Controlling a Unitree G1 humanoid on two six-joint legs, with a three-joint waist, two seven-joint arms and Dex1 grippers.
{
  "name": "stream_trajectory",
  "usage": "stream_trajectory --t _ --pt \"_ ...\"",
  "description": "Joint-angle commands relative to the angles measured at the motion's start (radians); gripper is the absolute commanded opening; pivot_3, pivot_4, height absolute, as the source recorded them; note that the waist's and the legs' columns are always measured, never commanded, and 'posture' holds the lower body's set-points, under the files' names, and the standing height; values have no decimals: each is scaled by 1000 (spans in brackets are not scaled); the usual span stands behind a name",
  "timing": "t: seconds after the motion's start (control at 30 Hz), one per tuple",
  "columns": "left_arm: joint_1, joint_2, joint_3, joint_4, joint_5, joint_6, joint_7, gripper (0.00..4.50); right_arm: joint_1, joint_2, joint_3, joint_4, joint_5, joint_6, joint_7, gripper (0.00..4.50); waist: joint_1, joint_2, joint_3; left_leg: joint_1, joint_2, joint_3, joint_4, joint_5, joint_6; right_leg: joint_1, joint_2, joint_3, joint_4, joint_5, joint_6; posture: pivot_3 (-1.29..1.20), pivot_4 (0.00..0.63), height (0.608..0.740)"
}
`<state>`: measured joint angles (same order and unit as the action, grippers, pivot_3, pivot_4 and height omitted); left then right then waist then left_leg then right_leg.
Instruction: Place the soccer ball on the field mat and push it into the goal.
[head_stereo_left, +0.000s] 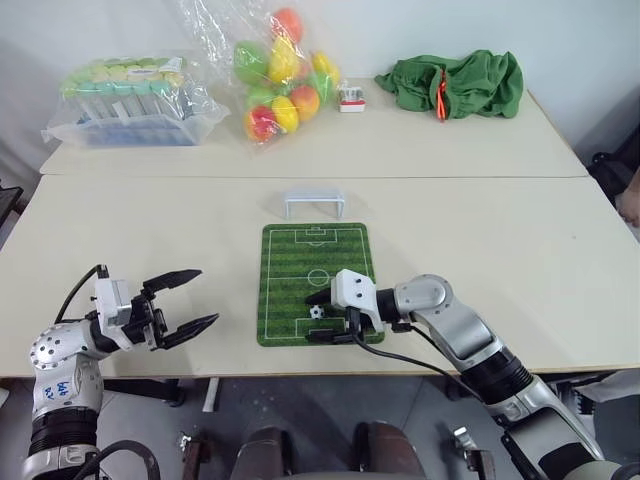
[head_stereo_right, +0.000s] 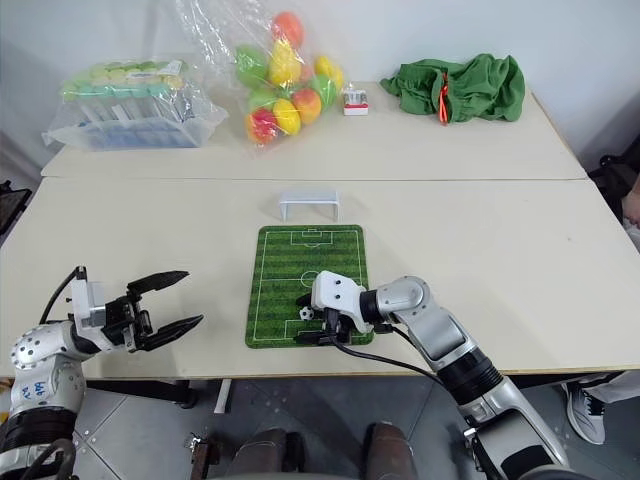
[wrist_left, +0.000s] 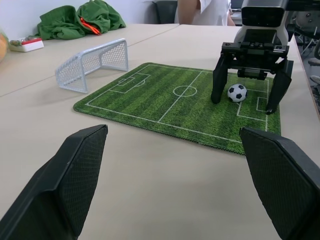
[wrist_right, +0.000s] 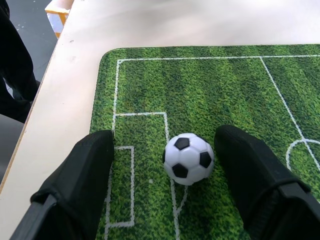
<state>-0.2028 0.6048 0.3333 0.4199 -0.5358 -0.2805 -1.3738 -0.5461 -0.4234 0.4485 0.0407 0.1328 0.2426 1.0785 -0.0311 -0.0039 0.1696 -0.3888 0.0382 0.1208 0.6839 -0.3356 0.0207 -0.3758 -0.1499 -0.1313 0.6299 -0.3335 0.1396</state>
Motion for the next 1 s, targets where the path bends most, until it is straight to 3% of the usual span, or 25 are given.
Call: stream_trajectory --t 0.03,0.23,0.6,0.8,1.0 --pt "-5 0 0 0 1 -15 2 4500 -33 2 -38 -58 12 -5 4 3453 0 0 0 0 0 0 0 0 0 0 0 0 0 0 0 0 150 740" --pt "-4 -1 -1 1 -1 -19 -6 4500 -65 -5 -73 -182 47 71 -4 3453 0 0 0 0 0 0 0 0 0 0 0 0 0 0 0 0 150 740" --pt "4 9 4 -17 -18 -3 -44 4500 49 -54 -40 -327 78 139 24 43 3 0 0 0 -1 0 0 0 0 0 0 0 -1 0 0 0 150 740" --pt "22 16 12 -29 -21 3 -50 4500 64 -49 -10 -251 61 104 47 43 0 0 0 0 0 0 0 0 0 0 0 0 -1 0 0 0 150 740" --pt "25 9 11 -36 -17 1 -36 4500 9 -18 -16 -39 8 11 40 43 1 0 0 0 0 0 0 0 0 0 0 0 -1 0 0 0 150 740"
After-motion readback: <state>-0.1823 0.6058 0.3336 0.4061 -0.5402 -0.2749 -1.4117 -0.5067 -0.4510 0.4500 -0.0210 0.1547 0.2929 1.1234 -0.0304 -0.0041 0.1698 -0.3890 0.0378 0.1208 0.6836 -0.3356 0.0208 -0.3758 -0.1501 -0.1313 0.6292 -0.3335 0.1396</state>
